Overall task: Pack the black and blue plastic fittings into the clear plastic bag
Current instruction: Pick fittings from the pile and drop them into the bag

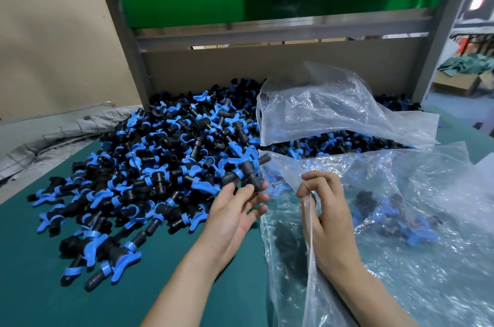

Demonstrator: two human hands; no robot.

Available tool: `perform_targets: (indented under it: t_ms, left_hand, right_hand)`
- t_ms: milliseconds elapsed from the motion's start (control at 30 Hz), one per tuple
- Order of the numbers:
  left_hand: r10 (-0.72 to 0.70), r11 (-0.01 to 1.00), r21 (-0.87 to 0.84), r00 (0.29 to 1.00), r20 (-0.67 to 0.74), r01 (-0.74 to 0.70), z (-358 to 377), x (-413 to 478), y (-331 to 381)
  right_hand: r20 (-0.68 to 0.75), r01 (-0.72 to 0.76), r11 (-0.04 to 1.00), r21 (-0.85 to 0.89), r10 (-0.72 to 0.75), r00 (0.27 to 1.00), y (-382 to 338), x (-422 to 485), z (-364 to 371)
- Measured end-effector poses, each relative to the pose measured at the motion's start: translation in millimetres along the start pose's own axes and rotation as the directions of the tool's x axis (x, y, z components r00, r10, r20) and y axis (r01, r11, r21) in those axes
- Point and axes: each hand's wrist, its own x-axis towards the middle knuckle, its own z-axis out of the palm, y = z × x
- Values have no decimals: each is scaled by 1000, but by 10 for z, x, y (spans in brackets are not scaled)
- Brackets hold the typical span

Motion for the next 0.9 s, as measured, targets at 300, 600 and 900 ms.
perform_targets:
  t_ms: [300,600,900]
  left_hand:
    - [-3,998,56,999,32,1,28,-50,6]
    - [-11,999,46,998,60,8,7,-43,5]
    - [-3,991,132,998,55,-4,10,-56,-2]
  right_hand:
    - [2,-6,1000,-6,6,1000,7,-5,-13]
    - [-6,9,1000,-2,-9,1000,5,-1,-15]
    - [-7,6,1000,-17,-6,1000,8,-1,-12]
